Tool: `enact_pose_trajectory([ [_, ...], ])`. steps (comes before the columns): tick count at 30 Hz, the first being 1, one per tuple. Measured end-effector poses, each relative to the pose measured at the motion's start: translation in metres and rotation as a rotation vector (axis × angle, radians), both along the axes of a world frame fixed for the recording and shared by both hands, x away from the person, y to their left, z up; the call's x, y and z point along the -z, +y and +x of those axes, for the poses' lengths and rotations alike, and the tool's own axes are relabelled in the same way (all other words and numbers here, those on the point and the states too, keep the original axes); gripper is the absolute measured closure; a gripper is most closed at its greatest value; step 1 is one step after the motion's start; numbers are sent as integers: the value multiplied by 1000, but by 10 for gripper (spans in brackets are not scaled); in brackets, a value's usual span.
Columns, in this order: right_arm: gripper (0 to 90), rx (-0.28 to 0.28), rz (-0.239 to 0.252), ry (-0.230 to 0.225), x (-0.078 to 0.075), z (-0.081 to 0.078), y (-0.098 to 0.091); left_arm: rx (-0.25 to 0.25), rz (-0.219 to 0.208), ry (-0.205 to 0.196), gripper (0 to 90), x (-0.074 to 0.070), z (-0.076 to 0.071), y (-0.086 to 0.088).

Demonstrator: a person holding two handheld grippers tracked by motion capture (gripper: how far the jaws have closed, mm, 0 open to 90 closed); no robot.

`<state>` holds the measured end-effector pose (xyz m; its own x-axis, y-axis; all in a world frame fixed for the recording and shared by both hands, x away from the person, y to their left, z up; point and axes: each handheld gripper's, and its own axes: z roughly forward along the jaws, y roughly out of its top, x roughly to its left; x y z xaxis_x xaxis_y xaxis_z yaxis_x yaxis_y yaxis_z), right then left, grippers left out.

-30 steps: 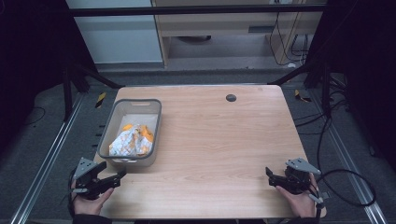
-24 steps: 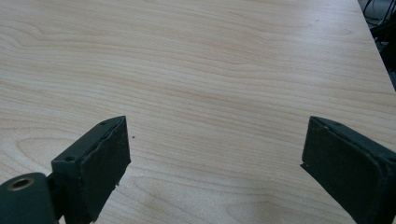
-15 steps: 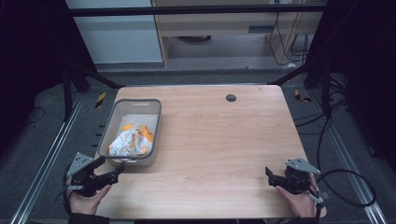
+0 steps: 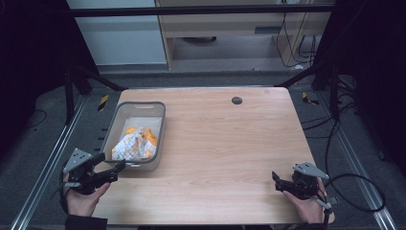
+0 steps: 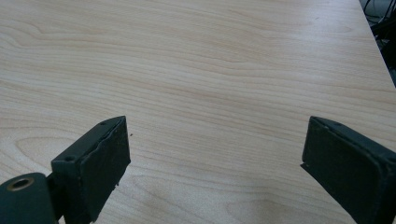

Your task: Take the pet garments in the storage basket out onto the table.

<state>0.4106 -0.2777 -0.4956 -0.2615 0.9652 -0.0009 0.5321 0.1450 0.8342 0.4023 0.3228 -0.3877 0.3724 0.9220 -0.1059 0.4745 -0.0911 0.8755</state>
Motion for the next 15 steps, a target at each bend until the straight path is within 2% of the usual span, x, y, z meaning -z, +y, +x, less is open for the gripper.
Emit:
enact_pose_trajectory([
  [15, 76, 5, 2, -3, 0, 0, -2, 36, 40, 35, 161, -16, 27, -6],
])
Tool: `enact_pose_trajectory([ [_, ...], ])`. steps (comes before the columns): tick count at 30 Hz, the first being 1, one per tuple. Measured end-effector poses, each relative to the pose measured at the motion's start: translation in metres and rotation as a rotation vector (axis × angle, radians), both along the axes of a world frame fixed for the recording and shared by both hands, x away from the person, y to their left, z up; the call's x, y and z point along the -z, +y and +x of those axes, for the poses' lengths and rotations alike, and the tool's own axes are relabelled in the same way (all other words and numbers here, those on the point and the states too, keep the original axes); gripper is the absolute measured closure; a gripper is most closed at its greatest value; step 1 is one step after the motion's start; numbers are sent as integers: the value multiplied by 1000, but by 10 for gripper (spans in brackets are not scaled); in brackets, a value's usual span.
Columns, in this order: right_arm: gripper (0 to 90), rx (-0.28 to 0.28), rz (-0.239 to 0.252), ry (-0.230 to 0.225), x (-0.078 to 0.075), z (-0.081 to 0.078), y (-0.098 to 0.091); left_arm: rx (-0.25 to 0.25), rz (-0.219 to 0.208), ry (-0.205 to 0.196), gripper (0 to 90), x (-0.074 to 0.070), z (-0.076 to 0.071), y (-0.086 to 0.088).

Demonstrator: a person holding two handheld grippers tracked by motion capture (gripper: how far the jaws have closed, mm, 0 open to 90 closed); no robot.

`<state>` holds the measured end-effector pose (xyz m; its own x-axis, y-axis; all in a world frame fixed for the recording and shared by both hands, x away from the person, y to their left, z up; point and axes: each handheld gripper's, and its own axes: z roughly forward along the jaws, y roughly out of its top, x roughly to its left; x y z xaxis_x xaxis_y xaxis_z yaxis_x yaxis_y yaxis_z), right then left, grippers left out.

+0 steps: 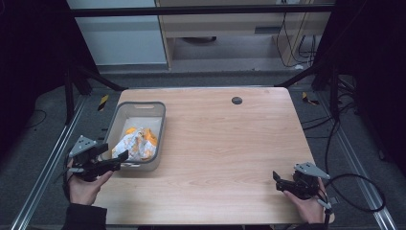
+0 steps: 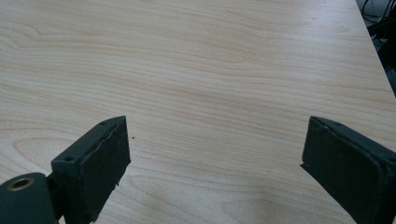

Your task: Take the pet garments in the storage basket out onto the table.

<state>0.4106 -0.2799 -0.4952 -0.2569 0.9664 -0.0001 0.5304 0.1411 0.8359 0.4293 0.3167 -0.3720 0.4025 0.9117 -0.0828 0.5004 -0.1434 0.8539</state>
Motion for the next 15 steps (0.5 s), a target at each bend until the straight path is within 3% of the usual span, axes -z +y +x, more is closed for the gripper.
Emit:
enact_pose_trajectory([
  [7, 76, -2, 3, 4, 0, 0, 0, 8, 7, 25, 165, -2, 10, -1],
  [15, 75, -9, 7, 14, 1, 1, 0, 15, 47, 51, 165, -8, 22, -4],
])
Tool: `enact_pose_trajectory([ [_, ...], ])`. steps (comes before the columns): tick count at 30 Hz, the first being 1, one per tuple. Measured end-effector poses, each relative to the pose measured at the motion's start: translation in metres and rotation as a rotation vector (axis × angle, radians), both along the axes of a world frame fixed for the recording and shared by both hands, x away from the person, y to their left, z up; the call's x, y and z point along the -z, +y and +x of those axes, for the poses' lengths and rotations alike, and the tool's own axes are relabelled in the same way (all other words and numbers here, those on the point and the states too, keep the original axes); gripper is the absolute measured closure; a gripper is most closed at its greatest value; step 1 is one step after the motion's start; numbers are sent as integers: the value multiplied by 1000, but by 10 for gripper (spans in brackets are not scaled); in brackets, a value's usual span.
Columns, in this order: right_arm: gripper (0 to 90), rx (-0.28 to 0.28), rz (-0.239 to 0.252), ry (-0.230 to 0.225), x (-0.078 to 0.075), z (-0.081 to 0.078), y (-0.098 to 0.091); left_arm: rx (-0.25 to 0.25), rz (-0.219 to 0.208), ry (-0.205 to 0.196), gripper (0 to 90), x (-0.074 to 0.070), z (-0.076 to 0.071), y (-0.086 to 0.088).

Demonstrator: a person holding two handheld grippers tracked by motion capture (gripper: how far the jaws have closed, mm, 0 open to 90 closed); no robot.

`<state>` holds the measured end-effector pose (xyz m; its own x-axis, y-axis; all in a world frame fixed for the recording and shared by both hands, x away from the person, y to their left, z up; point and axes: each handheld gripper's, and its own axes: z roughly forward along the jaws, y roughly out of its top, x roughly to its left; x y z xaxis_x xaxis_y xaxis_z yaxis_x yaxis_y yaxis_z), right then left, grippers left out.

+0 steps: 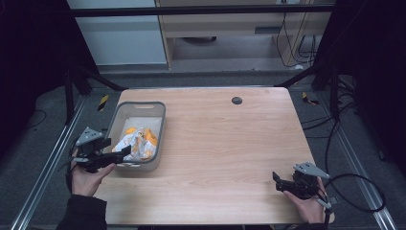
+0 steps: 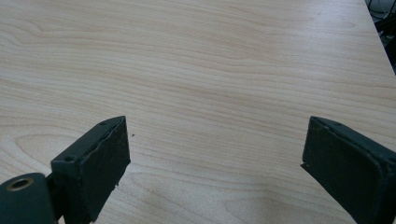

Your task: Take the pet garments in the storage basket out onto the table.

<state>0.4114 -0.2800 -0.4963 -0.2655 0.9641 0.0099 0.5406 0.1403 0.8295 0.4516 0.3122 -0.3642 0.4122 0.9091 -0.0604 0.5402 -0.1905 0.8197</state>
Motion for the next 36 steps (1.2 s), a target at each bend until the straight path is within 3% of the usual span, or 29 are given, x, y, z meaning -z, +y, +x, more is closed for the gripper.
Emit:
enact_pose_trajectory([
  [6, 75, -1, 8, 1, 0, 0, 0, 0, 14, 15, 167, -2, 11, -3],
  [20, 75, -4, 12, 1, 0, 0, -1, 26, 95, 83, 164, -3, 35, -14],
  [36, 73, -14, 17, 3, 0, 1, 0, 21, 134, 164, 179, 2, 58, -15],
])
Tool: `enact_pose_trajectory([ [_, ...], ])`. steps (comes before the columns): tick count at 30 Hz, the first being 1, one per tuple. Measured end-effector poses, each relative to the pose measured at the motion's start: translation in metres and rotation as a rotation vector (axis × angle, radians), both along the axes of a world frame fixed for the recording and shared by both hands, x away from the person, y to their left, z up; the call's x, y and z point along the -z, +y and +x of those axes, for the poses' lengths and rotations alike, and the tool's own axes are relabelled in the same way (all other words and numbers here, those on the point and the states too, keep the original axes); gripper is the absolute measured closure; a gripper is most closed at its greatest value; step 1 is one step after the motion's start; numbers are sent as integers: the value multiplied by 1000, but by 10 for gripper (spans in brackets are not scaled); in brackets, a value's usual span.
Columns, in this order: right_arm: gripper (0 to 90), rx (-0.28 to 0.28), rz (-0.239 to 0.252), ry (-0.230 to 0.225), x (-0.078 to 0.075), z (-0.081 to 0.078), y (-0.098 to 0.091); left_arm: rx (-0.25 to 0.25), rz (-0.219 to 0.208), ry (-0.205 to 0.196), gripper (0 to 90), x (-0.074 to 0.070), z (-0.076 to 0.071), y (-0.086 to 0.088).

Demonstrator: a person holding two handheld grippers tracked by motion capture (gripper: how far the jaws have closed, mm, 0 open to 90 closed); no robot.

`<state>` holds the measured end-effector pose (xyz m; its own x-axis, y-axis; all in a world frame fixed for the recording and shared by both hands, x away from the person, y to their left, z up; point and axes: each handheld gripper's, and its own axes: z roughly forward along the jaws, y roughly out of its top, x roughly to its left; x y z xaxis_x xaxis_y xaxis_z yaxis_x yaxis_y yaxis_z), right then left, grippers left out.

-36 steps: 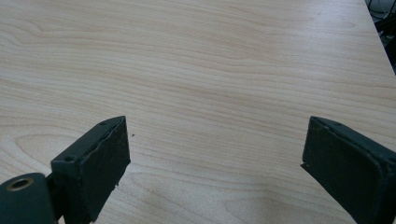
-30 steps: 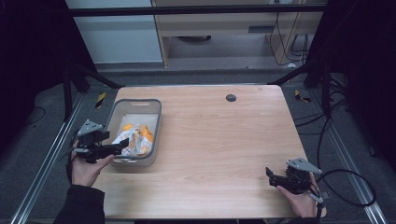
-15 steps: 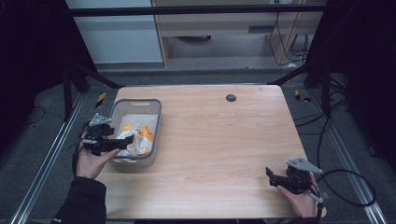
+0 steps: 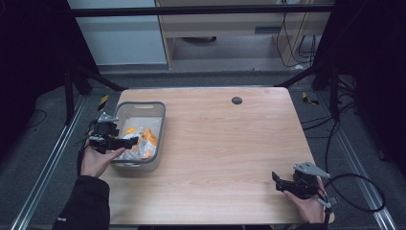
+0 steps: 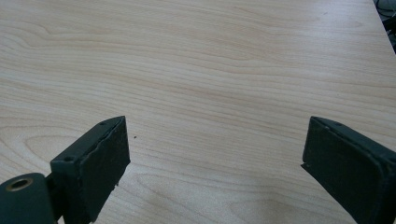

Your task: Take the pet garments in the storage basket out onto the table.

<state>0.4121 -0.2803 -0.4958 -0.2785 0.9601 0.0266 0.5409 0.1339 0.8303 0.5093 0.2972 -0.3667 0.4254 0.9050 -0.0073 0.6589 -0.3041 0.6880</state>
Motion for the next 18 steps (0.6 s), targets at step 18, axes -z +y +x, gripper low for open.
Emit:
enact_pose_trajectory([
  [18, 72, -3, 5, 4, 0, 0, 0, -8, 43, 68, 232, 13, 17, -7],
])
